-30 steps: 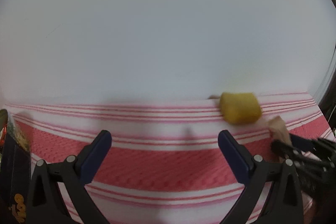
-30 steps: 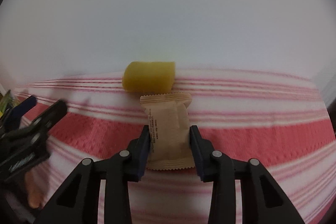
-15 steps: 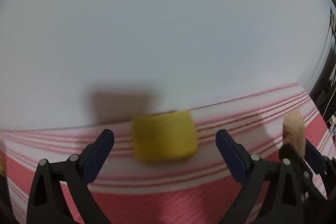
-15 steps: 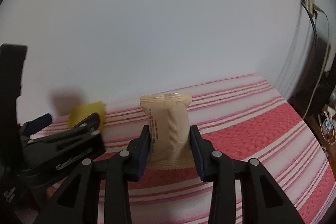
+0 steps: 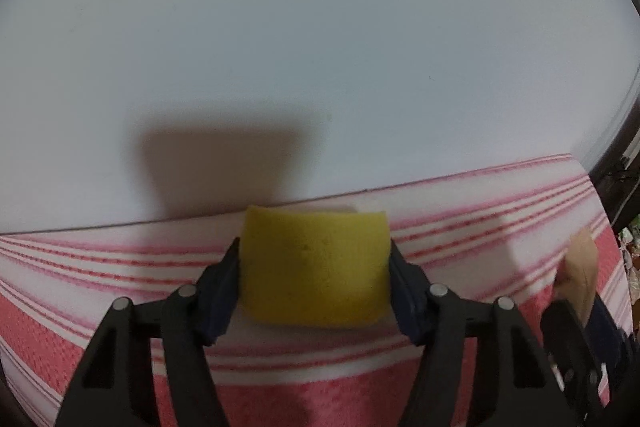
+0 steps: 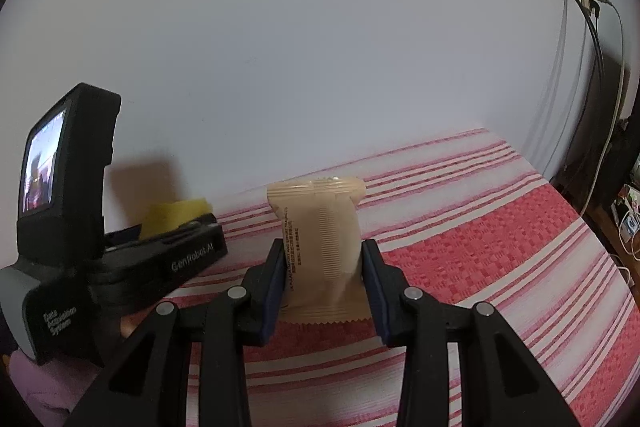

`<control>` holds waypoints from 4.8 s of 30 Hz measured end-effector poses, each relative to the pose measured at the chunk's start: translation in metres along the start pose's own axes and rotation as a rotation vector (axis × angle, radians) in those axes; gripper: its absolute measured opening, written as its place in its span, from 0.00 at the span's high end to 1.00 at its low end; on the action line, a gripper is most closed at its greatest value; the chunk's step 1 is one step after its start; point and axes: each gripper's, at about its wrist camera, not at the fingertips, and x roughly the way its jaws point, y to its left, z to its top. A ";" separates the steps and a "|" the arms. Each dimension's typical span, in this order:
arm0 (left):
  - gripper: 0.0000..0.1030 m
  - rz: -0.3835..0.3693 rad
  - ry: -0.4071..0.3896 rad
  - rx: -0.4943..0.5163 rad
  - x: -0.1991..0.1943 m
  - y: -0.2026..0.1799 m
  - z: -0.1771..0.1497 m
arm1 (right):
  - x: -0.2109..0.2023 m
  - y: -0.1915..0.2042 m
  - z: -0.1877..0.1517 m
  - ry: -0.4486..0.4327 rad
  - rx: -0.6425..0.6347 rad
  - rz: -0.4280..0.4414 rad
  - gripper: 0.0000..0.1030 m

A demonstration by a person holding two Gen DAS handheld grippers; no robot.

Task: Organize objects
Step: 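Carry the small sponge over the tin with the left gripper while the right carries the beige packet, then release the small sponge into the tin with the left gripper while the right drops the beige packet in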

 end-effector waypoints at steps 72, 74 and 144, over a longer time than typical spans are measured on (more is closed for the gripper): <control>0.37 0.180 -0.421 -0.011 -0.291 0.116 -0.231 | -0.223 0.205 -0.181 -0.399 -0.110 0.031 0.61; 0.37 0.171 -0.427 -0.011 -0.295 0.119 -0.231 | -0.223 0.208 -0.182 -0.394 -0.104 0.043 0.61; 0.37 0.554 -0.270 -0.252 -0.311 0.305 -0.218 | -0.144 0.429 -0.161 -0.233 -0.345 0.345 0.61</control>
